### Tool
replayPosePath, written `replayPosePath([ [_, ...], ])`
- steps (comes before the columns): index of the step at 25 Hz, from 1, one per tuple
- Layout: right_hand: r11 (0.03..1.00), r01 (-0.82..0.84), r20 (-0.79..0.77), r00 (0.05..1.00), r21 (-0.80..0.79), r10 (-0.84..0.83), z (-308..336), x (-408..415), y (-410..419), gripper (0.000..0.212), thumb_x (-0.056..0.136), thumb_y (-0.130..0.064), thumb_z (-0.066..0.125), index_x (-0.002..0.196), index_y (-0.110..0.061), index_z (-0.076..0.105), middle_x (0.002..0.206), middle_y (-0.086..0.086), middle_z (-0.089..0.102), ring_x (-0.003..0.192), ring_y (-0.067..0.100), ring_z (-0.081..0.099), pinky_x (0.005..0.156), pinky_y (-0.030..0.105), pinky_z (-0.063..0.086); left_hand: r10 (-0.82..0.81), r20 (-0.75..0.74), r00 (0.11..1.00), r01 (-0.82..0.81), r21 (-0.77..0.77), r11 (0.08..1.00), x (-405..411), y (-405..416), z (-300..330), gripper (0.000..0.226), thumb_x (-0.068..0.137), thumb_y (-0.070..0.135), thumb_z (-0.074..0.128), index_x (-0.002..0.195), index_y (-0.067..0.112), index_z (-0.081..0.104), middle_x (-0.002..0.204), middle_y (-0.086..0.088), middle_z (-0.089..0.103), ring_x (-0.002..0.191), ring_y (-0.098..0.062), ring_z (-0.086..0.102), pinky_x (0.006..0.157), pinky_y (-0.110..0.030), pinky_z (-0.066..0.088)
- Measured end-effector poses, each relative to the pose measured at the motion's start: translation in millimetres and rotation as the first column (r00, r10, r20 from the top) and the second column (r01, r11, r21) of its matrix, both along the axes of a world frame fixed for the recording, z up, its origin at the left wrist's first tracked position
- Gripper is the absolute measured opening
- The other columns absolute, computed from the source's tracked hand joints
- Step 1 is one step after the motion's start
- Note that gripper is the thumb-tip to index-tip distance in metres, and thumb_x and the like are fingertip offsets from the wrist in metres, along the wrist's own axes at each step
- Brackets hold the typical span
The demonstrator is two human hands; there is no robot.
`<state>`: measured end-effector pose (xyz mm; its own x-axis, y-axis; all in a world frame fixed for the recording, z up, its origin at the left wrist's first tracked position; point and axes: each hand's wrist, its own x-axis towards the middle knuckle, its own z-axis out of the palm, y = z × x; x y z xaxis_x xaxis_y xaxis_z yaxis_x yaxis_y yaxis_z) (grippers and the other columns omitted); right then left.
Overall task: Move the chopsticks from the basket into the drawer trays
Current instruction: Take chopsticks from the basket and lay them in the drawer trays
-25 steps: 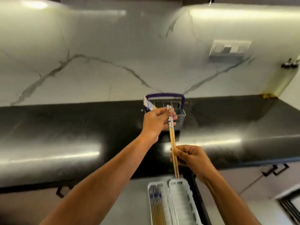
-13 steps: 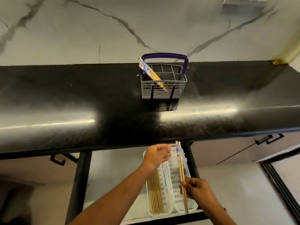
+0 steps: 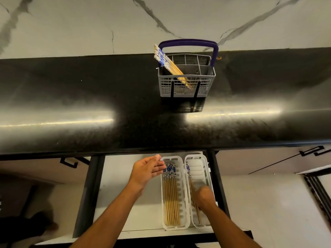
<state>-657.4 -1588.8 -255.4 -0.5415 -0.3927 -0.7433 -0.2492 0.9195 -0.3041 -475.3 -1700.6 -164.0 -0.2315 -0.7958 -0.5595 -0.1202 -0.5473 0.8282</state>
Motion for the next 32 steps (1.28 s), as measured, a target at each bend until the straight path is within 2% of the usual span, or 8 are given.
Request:
replayPosePath([
  [4, 0.995, -0.089, -0.004, 0.996, 0.037, 0.089, -6.6, 6.4, -1.4, 0.020, 0.099, -0.015, 0.051, 0.081, -0.008, 0.056, 0.080, 0.003, 0.058, 0.065, 0.012, 0.054, 0.053, 0.021, 0.045, 0.009, -0.006, 1.000, -0.009, 0.035, 0.999, 4.5, 5.0, -0.1, 0.022, 0.096, 0.023, 0.060, 0.105, 0.007, 0.072, 0.094, -0.011, 0.078, 0.089, -0.023, 0.076, 0.077, -0.029, 0.062],
  [7, 0.981, -0.185, -0.029, 0.982, 0.052, 0.186, -6.0, 8.3, -0.4, 0.015, 0.097, -0.014, 0.052, 0.084, -0.011, 0.059, 0.081, 0.002, 0.061, 0.067, 0.012, 0.057, 0.064, 0.023, 0.054, 0.000, -0.001, 1.000, 0.000, 0.046, 0.999, 7.4, 6.8, -2.3, 0.023, 0.096, 0.021, 0.061, 0.110, 0.006, 0.070, 0.095, -0.011, 0.078, 0.091, -0.024, 0.075, 0.079, -0.030, 0.061],
  [11, 0.949, -0.312, -0.100, 0.944, 0.041, 0.315, -0.6, 4.9, 2.2, 0.014, 0.099, -0.014, 0.051, 0.092, -0.011, 0.063, 0.084, 0.001, 0.062, 0.071, 0.011, 0.058, 0.064, 0.020, 0.047, -0.048, -0.032, 0.998, 0.050, 0.071, 0.996, 5.9, 13.0, 3.5, 0.023, 0.093, 0.017, 0.063, 0.112, 0.005, 0.070, 0.096, -0.013, 0.077, 0.094, -0.027, 0.075, 0.082, -0.034, 0.061],
  [15, 0.954, -0.298, -0.132, 0.945, 0.035, 0.300, 1.8, 3.9, 1.4, 0.020, 0.098, -0.015, 0.054, 0.078, -0.017, 0.054, 0.075, -0.003, 0.059, 0.067, 0.009, 0.059, 0.066, 0.020, 0.053, -0.074, -0.058, 0.996, 0.078, 0.072, 0.994, 0.8, 19.2, 10.9, 0.021, 0.093, 0.015, 0.063, 0.112, 0.009, 0.070, 0.098, -0.012, 0.077, 0.095, -0.027, 0.074, 0.085, -0.036, 0.061],
  [20, 0.949, -0.315, -0.104, 0.944, -0.008, 0.313, 7.7, 5.5, -1.5, 0.021, 0.097, -0.018, 0.055, 0.077, -0.022, 0.052, 0.075, -0.006, 0.057, 0.066, 0.005, 0.056, 0.064, 0.019, 0.048, -0.036, -0.073, 0.997, 0.040, 0.062, 0.997, 0.5, 15.4, 20.9, 0.020, 0.093, 0.012, 0.062, 0.111, 0.005, 0.070, 0.097, -0.015, 0.077, 0.093, -0.029, 0.075, 0.079, -0.032, 0.062],
  [25, 0.956, -0.294, -0.134, 0.947, 0.005, 0.292, 24.5, 6.6, -7.0, 0.024, 0.097, -0.017, 0.056, 0.074, -0.021, 0.051, 0.074, -0.004, 0.057, 0.068, 0.008, 0.059, 0.068, 0.021, 0.053, 0.007, -0.101, 0.995, -0.002, 0.046, 0.999, 6.0, 9.4, 31.8, 0.021, 0.093, 0.013, 0.062, 0.111, 0.005, 0.070, 0.098, -0.016, 0.077, 0.095, -0.030, 0.074, 0.083, -0.035, 0.061],
  [29, 0.945, -0.321, -0.176, 0.935, -0.058, 0.306, 79.9, -25.0, -49.3, 0.016, 0.094, -0.013, 0.052, 0.083, -0.010, 0.062, 0.073, 0.001, 0.056, 0.082, 0.024, 0.065, 0.064, 0.028, 0.044, 0.088, -0.133, 0.987, -0.098, -0.072, 0.993, 10.3, -21.3, 60.6, 0.018, 0.095, 0.012, 0.060, 0.107, 0.005, 0.072, 0.100, -0.018, 0.076, 0.095, -0.028, 0.072, 0.082, -0.035, 0.060],
  [32, 0.880, -0.417, -0.229, 0.901, -0.226, 0.368, 154.2, -50.2, -100.0, 0.022, 0.091, -0.015, 0.054, 0.077, -0.011, 0.070, 0.070, 0.004, 0.066, 0.066, 0.017, 0.064, 0.058, 0.025, 0.046, 0.159, -0.166, 0.973, -0.186, -0.163, 0.969, -0.7, -74.7, 102.2, 0.016, 0.095, 0.011, 0.060, 0.103, 0.004, 0.072, 0.099, -0.018, 0.076, 0.094, -0.027, 0.070, 0.084, -0.037, 0.058],
])
